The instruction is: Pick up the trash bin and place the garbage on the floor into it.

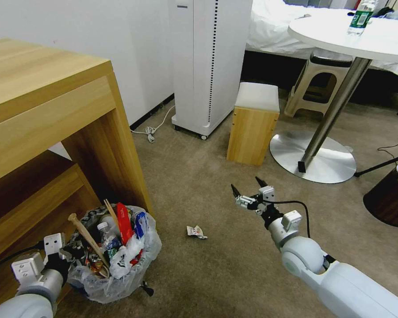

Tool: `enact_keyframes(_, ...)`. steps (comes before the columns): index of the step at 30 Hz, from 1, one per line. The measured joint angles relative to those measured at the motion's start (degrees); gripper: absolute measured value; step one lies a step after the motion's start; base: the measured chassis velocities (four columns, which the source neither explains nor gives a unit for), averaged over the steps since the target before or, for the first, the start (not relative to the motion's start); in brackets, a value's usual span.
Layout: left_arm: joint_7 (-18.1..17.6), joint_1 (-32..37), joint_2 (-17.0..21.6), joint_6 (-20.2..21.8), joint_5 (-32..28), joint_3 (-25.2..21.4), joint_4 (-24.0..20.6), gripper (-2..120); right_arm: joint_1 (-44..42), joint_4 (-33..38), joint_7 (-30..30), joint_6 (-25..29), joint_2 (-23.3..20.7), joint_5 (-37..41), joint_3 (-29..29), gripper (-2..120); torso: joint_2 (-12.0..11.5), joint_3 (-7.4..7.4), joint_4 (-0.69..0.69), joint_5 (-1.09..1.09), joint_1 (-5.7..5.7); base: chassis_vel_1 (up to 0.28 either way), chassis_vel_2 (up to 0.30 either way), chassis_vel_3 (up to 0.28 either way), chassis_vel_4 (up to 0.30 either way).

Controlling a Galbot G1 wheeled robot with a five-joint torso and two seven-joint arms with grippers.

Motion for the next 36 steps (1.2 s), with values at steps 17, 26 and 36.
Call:
enact_keyframes(17, 0.4, -1.6, -0.4, -0.4, 1.0, 1.4, 1.2, 1, 14.6, -7.3, 9.0, -20.4, 4.3, 15.9, -14.2, 100, 0.0, 0.01, -0.02, 0.02, 0.0, 0.0, 0.0, 0.0, 0.0)
enact_keyframes(26, 0.8, -1.6, -0.8, -0.7, 1.5, 1.7, 1.8, 1, 18.4, -18.9, 12.1, -22.1, 12.7, 17.4, -19.6, 100, 0.0, 0.0, 0.01, 0.0, 0.0, 0.0, 0.0, 0.0, 0.0)
enact_keyframes(36, 1.2, -1.2, -1.5, -1.7, 1.9, 1.6, 1.9, 1, 20.9, -34.6, 9.2, -22.7, 27.8, 14.7, -24.7, 100, 0.0, 0.01, 0.0, 0.0, 0.0, 0.0, 0.0, 0.0, 0.0)
